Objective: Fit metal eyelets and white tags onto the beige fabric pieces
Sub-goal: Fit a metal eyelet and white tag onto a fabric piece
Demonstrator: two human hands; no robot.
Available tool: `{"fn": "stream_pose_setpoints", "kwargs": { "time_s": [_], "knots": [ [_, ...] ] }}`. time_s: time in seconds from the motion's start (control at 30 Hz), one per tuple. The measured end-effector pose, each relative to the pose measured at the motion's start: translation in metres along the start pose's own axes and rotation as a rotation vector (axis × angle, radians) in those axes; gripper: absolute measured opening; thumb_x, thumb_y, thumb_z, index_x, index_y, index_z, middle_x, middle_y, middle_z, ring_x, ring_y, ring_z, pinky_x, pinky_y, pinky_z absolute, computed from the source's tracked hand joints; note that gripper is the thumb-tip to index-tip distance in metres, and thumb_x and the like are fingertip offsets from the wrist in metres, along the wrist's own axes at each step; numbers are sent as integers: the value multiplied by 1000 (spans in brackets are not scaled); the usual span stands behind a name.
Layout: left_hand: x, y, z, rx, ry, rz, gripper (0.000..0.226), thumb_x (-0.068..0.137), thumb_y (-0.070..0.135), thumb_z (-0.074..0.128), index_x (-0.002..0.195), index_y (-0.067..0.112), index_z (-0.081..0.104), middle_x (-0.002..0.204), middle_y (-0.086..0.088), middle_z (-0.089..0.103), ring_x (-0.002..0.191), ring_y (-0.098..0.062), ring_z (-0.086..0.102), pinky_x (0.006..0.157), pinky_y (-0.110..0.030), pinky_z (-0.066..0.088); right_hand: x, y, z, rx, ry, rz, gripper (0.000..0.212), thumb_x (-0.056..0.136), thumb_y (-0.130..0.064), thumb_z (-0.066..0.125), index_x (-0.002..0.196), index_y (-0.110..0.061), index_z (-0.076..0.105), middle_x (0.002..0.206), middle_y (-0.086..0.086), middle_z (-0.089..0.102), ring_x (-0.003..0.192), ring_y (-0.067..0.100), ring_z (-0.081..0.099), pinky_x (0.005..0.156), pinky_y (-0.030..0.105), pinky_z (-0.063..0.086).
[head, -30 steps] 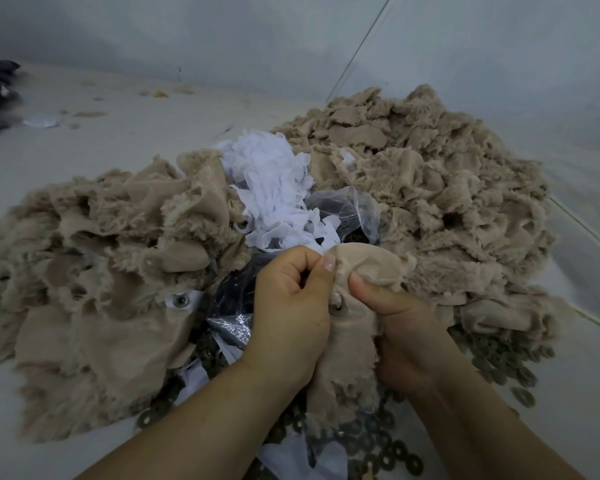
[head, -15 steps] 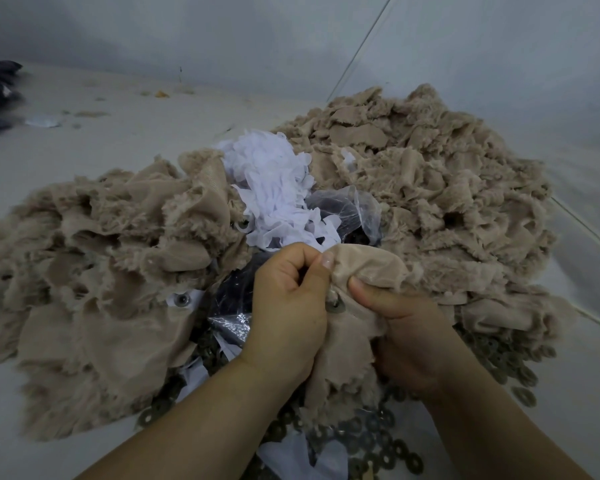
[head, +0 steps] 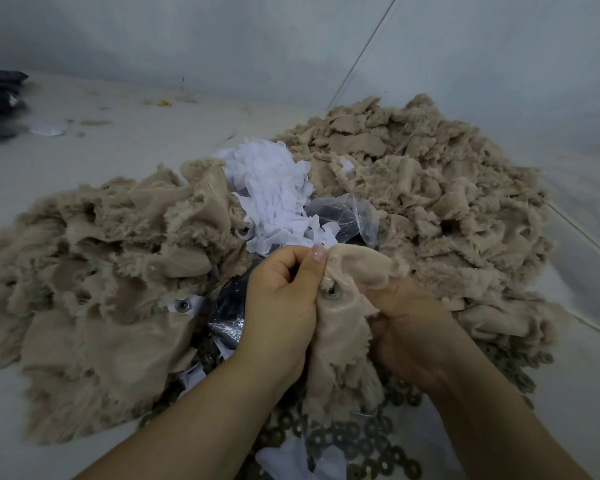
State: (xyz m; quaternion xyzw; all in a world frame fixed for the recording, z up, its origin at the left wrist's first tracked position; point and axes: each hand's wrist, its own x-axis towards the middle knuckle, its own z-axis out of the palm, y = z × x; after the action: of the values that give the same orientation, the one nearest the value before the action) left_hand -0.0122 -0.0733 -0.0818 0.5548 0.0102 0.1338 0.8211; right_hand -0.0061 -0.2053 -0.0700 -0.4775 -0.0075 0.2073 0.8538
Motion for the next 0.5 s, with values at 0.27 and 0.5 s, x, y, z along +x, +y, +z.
{"fn": "stream_pose_setpoints", "kwargs": {
  "time_s": [0.27, 0.5],
  "knots": [
    [-3, 3, -1, 26, -85, -4, 21, 80, 30, 77, 74, 11, 70, 74, -15, 66, 70, -22, 59, 67, -33, 53, 2, 2, -1, -125, 170, -198, 26, 80, -23, 65, 94, -6, 79, 99, 21, 75, 87, 27, 75, 68, 28, 60],
    [-3, 3, -1, -18, -67, 13, 8, 78, 18, 76, 74, 12, 71, 75, -9, 70, 69, -17, 63, 65, -24, 55, 3, 1, -8, -172, 232, -211, 36, 81, -31, 69, 104, -3, 74, 110, 27, 70, 103, 38, 66, 96, 50, 54]
  ]
}}
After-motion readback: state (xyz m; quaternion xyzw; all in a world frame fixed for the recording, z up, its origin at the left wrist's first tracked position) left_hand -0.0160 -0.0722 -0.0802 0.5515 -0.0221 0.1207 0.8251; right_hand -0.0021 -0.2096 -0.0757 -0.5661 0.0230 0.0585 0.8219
